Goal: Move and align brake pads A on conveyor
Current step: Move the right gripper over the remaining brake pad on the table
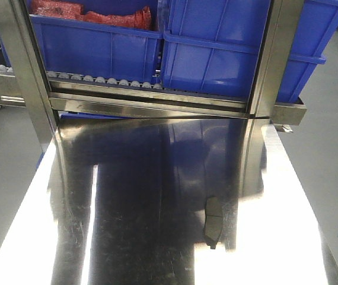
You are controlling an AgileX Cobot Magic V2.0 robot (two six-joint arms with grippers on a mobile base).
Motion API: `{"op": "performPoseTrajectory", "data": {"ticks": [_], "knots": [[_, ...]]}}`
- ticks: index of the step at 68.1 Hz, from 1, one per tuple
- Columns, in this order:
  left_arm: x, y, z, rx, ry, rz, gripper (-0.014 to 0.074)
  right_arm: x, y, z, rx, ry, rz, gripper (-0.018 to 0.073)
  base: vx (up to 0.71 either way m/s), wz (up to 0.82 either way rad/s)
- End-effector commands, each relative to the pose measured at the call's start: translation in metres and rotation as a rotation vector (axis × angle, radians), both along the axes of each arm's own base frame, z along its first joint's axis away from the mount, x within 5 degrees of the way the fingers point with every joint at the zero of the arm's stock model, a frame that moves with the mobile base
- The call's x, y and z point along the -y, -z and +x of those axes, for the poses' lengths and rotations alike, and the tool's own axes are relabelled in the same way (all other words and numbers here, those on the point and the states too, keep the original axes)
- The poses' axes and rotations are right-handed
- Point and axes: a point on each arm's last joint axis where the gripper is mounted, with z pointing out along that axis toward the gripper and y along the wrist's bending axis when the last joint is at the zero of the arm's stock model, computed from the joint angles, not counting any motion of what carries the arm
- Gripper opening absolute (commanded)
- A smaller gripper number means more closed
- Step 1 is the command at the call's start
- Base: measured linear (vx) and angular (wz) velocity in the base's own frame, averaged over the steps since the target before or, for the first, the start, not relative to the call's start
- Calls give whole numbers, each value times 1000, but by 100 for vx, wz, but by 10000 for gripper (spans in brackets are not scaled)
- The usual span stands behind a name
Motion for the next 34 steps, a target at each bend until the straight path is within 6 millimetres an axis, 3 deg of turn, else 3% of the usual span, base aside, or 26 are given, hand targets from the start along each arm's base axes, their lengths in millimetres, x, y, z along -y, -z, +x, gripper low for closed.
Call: {"op": "performPoseTrajectory", "data": {"ticks": [1,18,34], "knots": [[2,-16,2,98,19,-38,-6,-4,-20,26,-77,-5,8,432,0,0],[2,-16,2,98,19,-38,-6,-18,-21,95,-399,-24,33,432,0,0],[2,-16,2,98,19,-38,-6,-25,11,153,-667,6,19,432,0,0]]}}
